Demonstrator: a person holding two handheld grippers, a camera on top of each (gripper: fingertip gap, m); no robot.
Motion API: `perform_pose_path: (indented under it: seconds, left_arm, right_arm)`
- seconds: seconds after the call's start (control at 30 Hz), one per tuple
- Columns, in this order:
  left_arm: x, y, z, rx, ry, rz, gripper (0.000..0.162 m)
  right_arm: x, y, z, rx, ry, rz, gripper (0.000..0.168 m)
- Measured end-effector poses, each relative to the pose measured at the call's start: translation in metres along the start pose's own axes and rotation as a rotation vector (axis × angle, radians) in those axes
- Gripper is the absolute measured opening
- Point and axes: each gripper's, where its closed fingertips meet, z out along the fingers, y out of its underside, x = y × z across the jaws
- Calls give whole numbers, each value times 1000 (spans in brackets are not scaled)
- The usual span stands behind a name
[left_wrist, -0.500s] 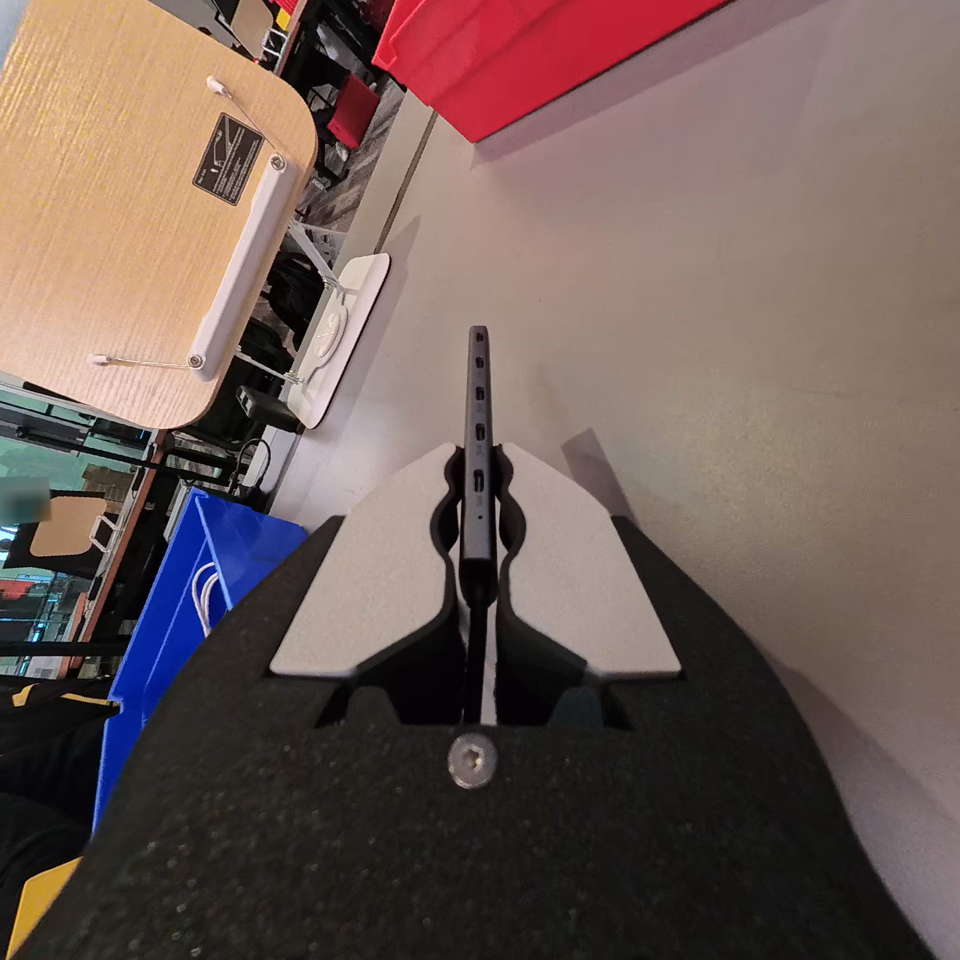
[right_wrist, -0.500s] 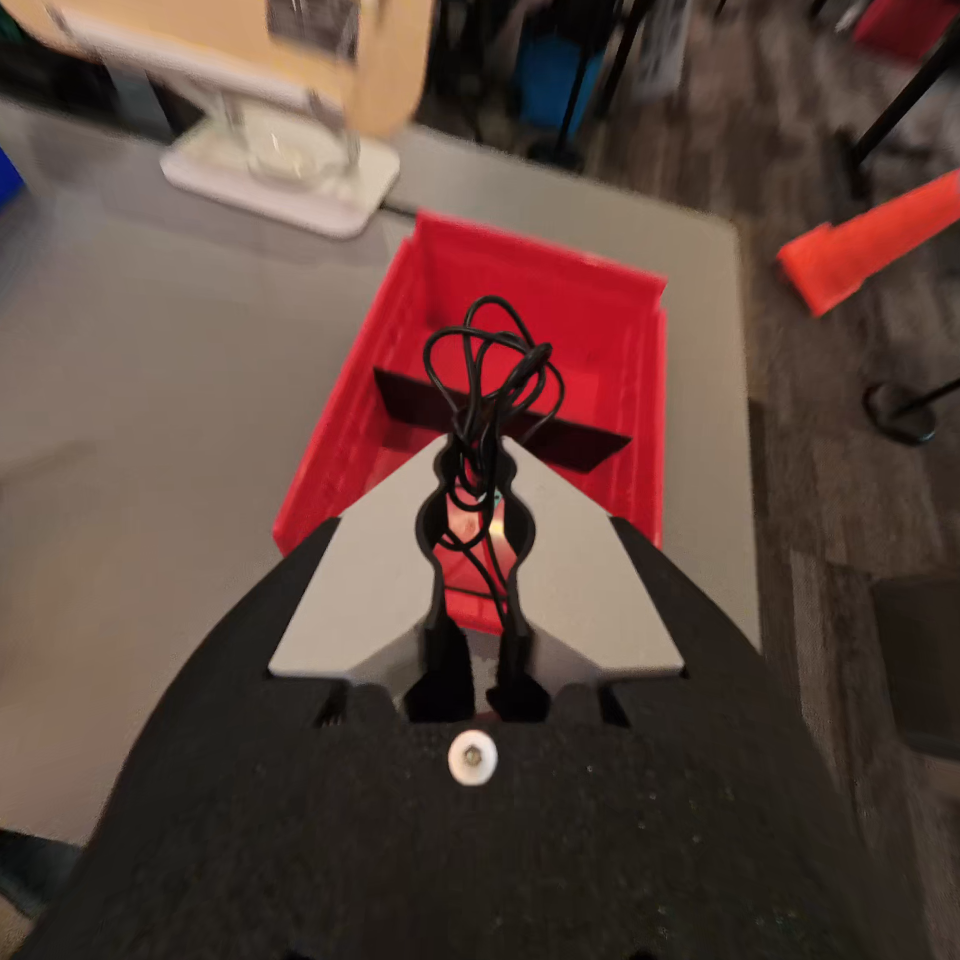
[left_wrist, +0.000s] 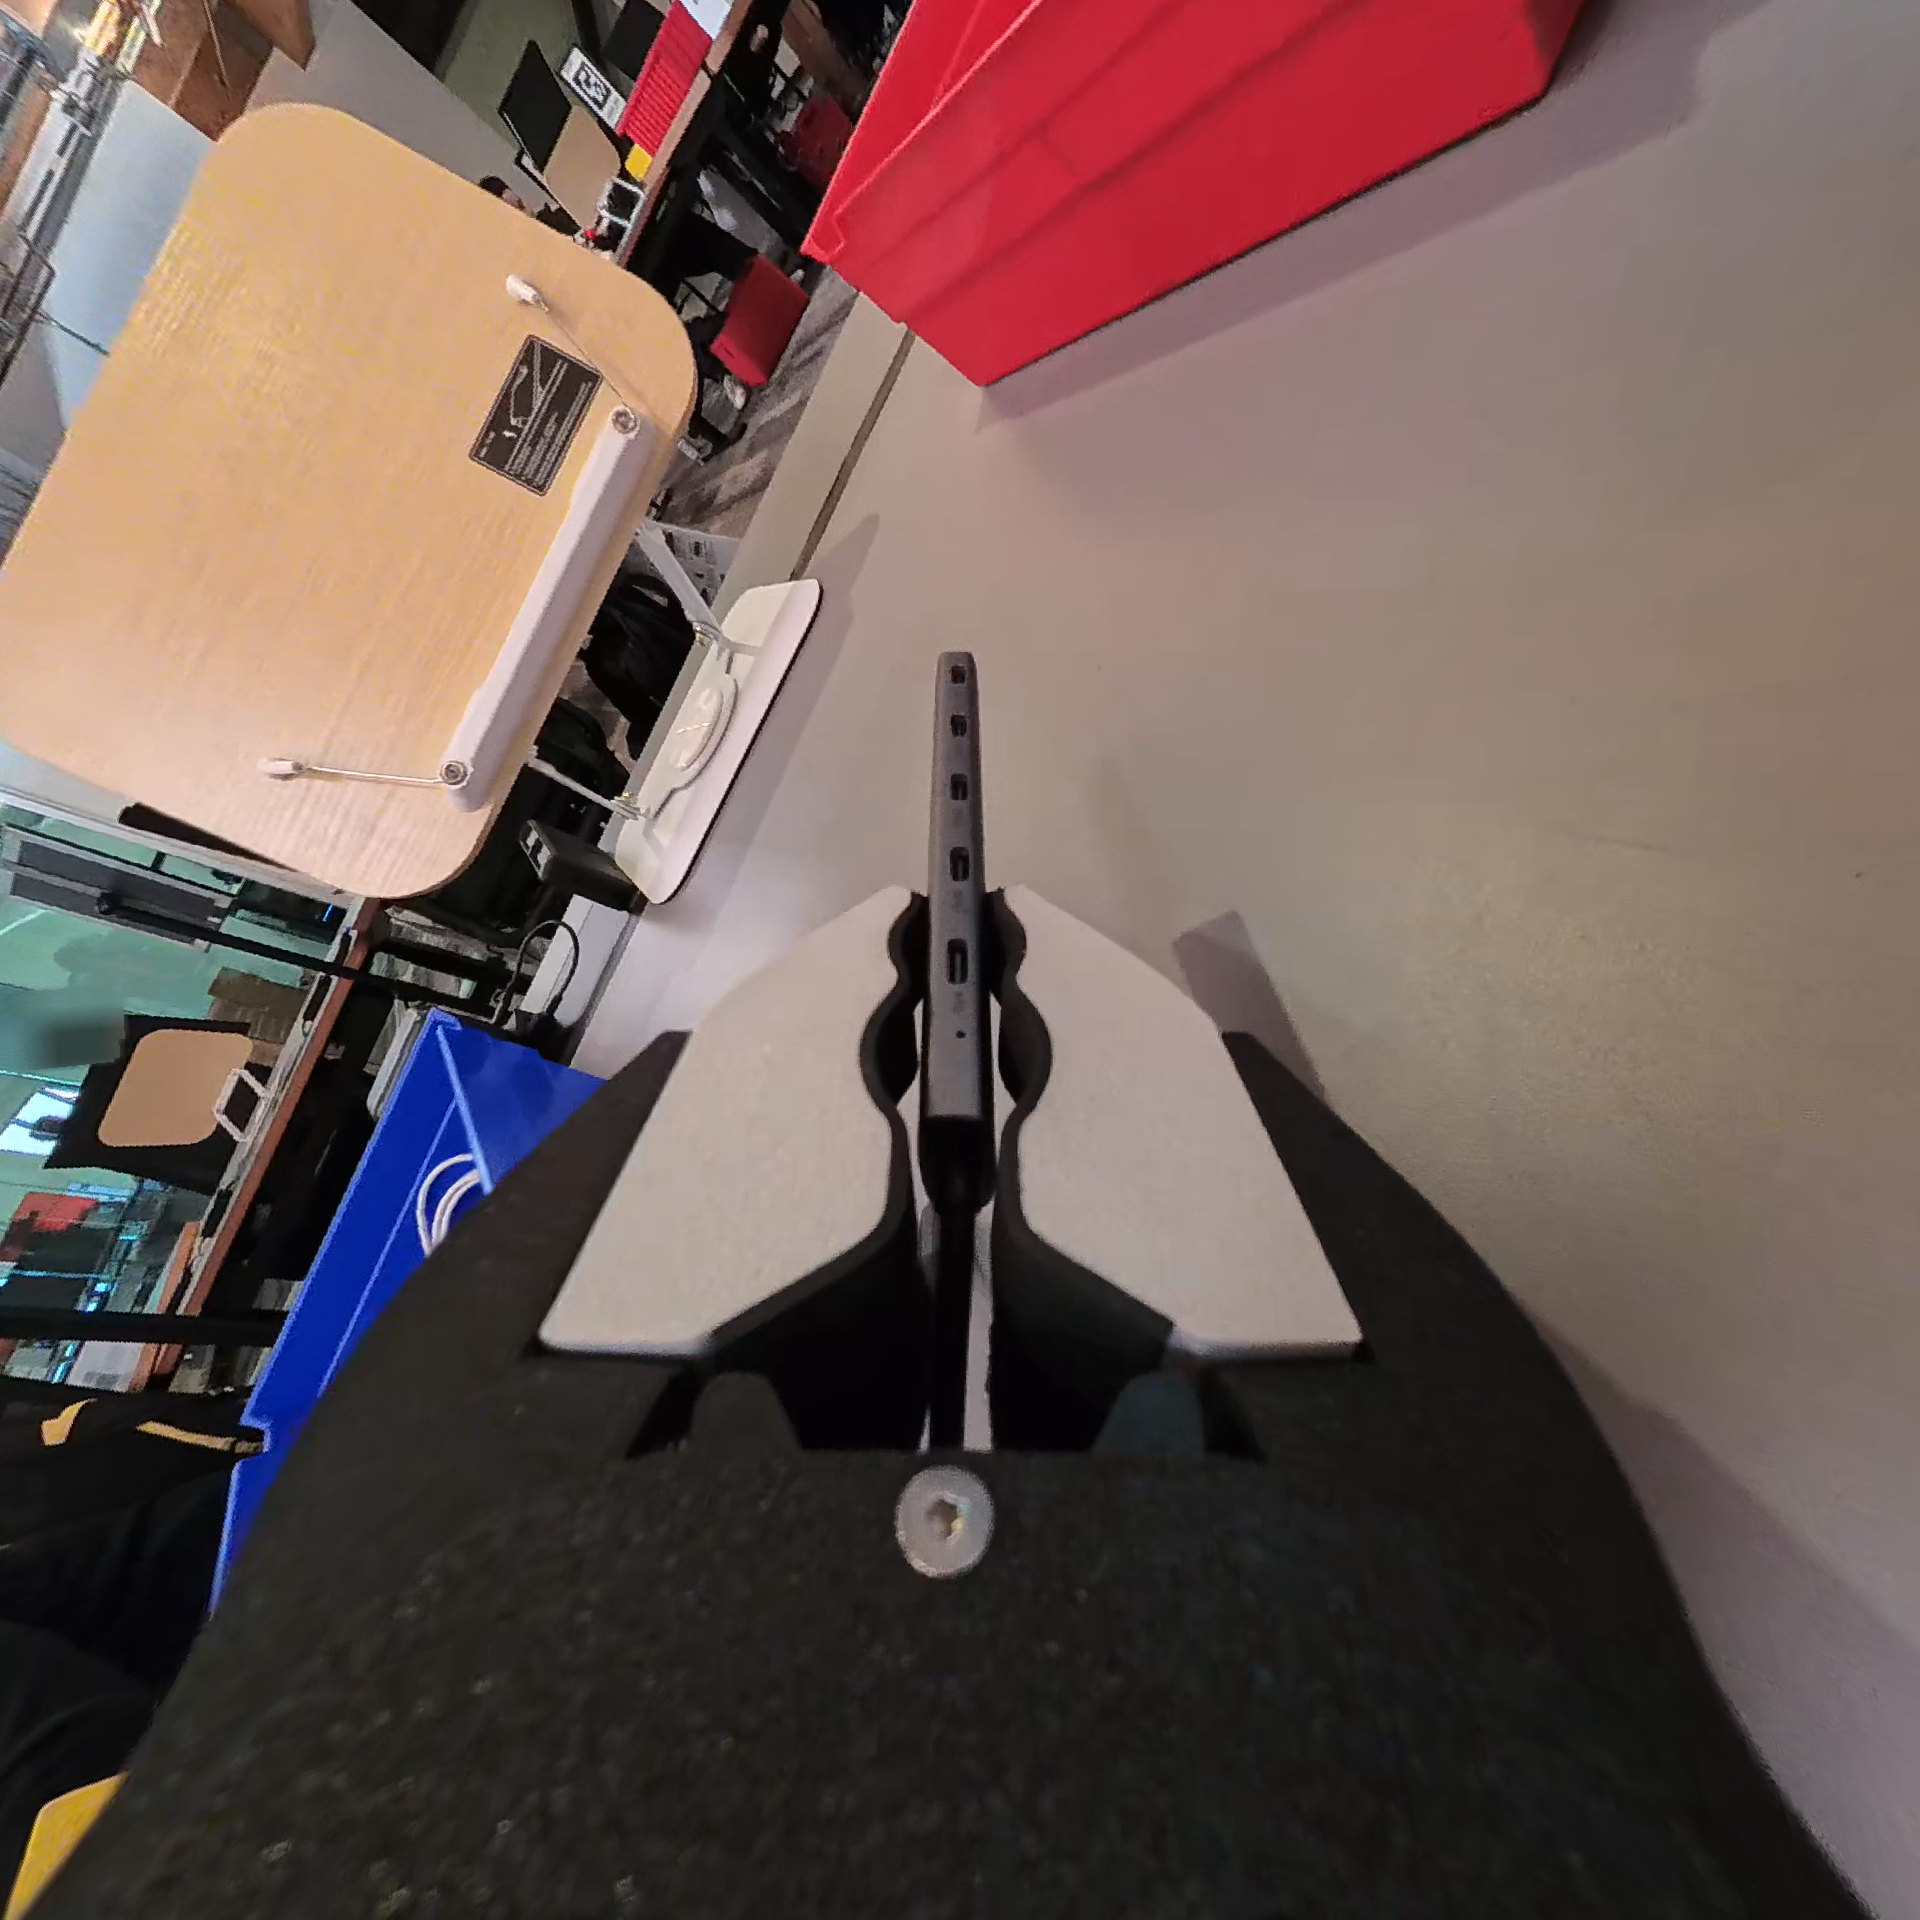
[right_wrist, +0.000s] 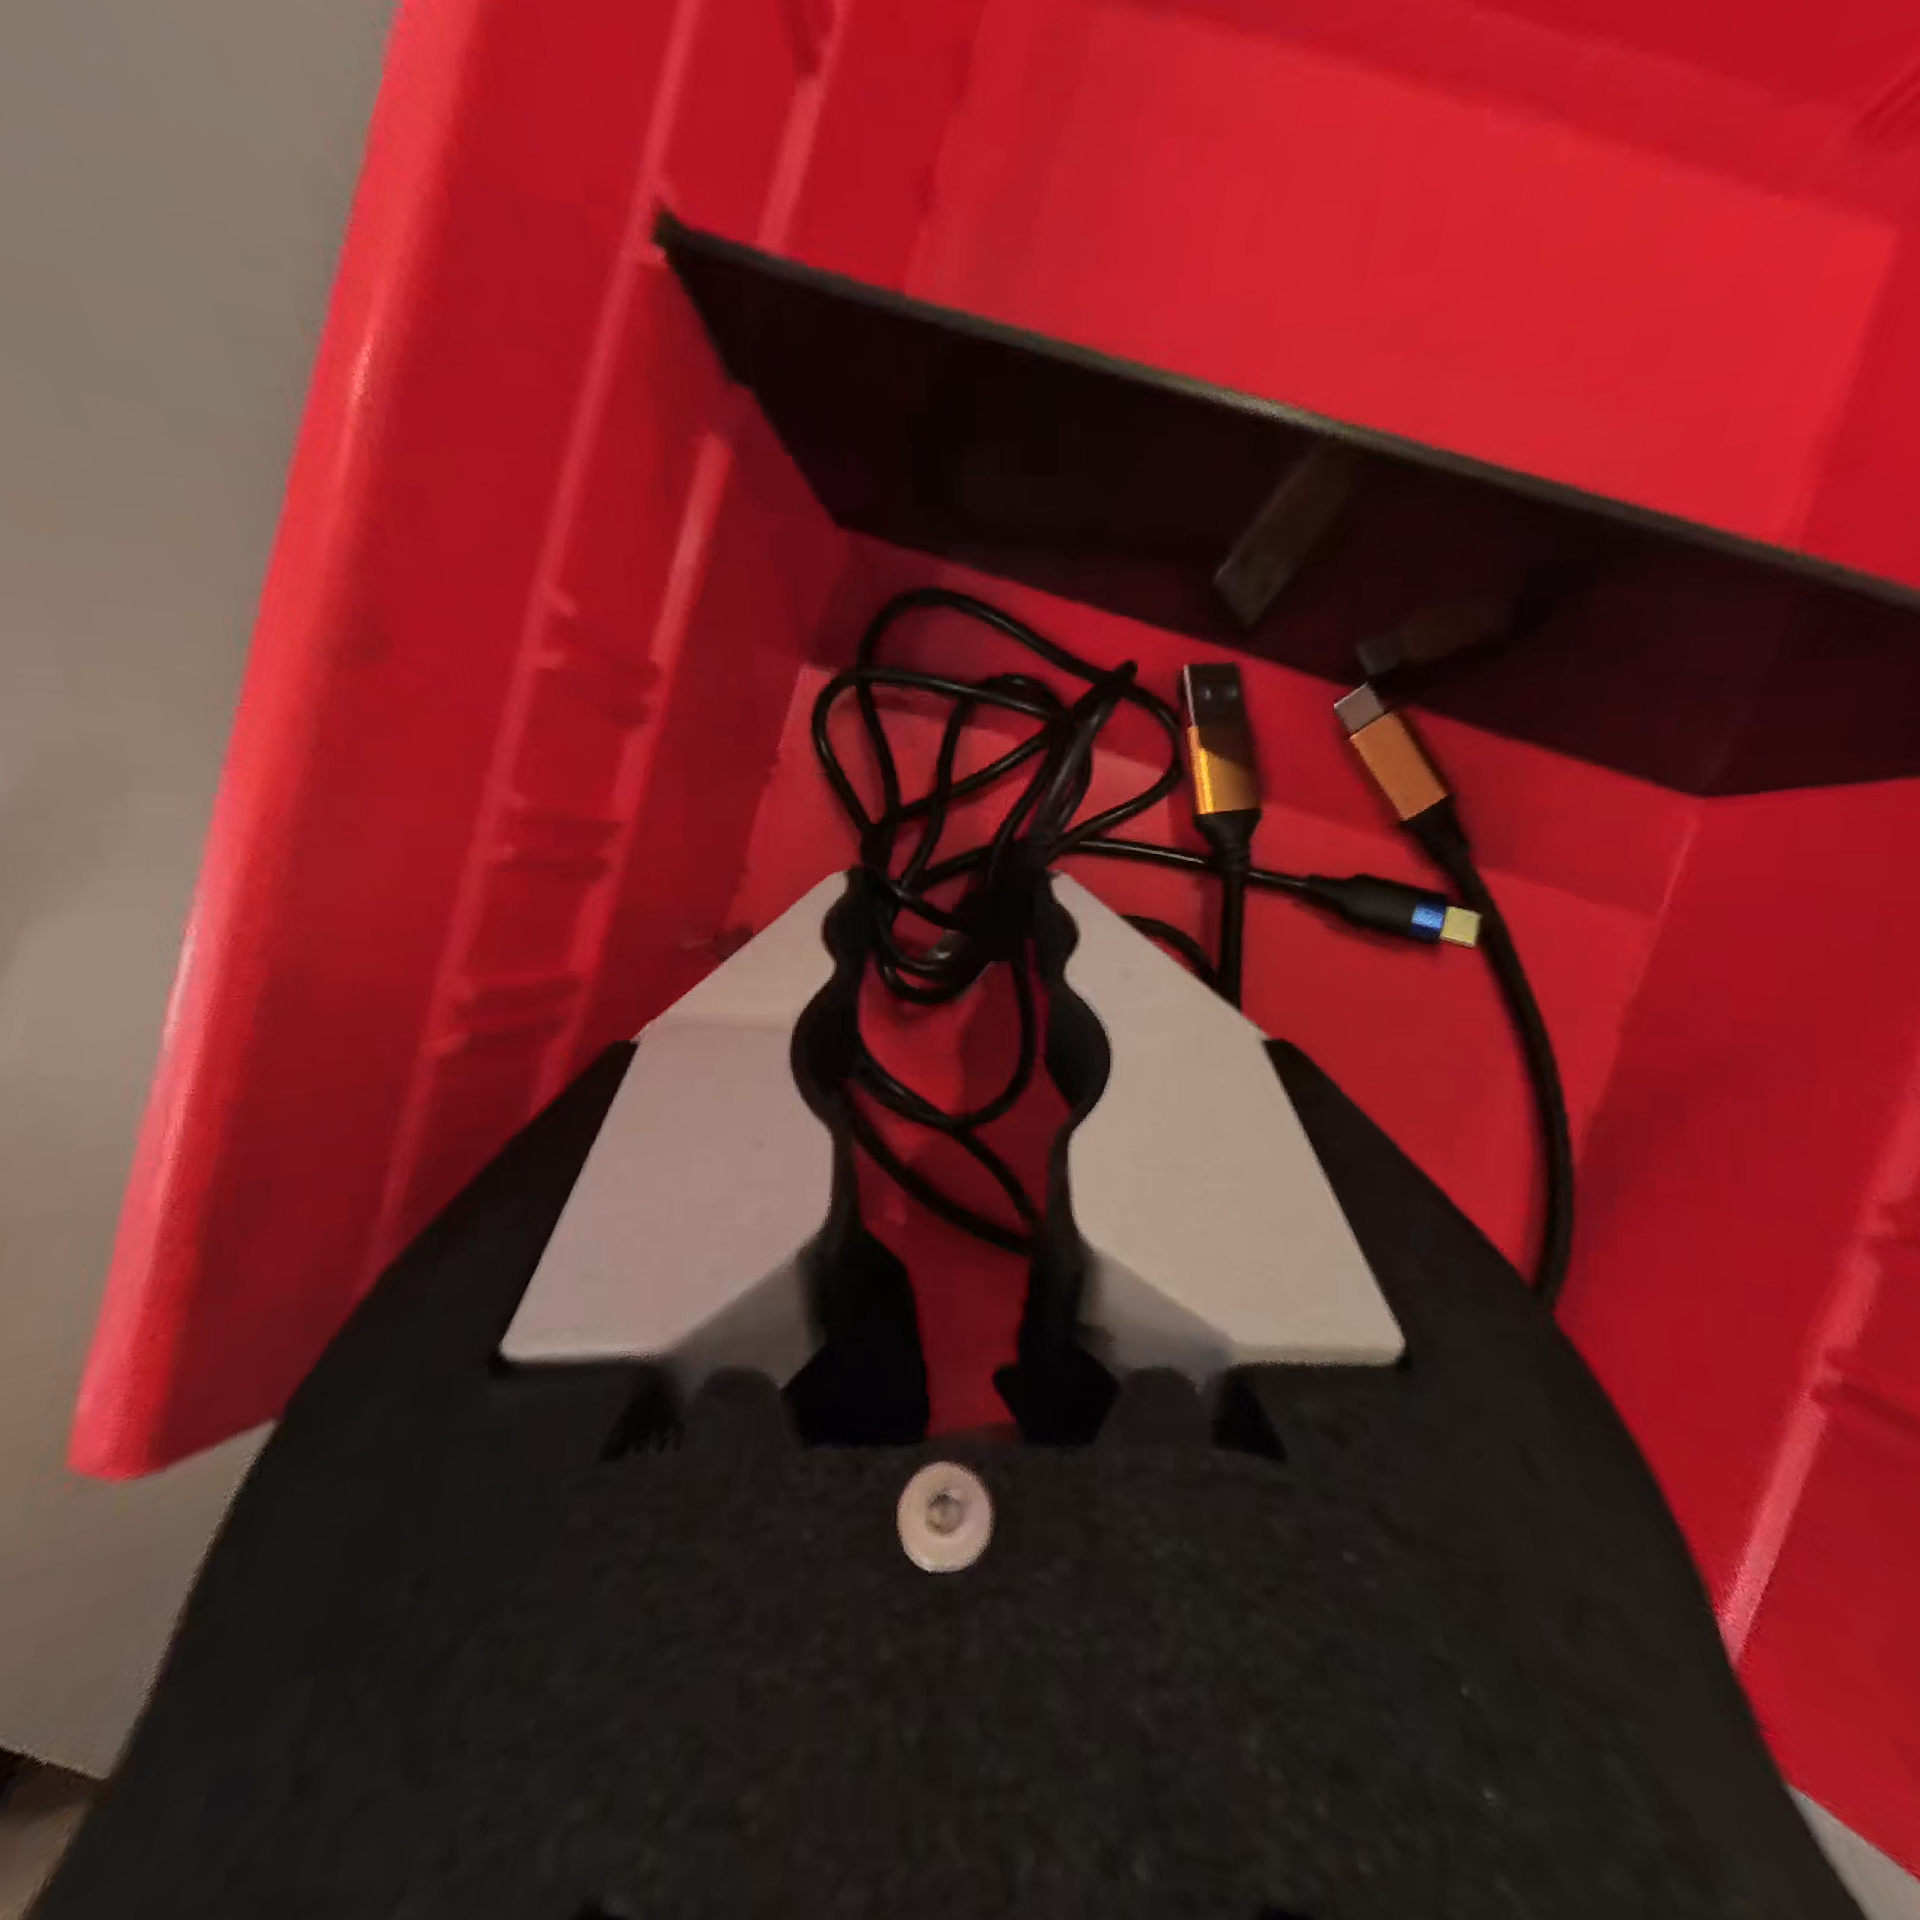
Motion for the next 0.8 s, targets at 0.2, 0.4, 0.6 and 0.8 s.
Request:
perform_pose_path:
  seconds: [0.2, 0.4, 0.6, 0.8]
  left_arm:
    - [2, -7, -7, 82, 37, -20, 10]
    - [12, -44, -29, 335, 237, -194, 10]
    - [24, -76, -63, 572, 633, -501, 10]
    - [31, -80, -70, 599, 738, -553, 10]
  right_arm:
    - [3, -40, -75, 337, -101, 78, 56]
    - [-144, -43, -171, 685, -646, -302, 59]
    - [-273, 19, -157, 689, -970, -661, 62]
    - [-317, 31, -158, 724, -1096, -684, 41]
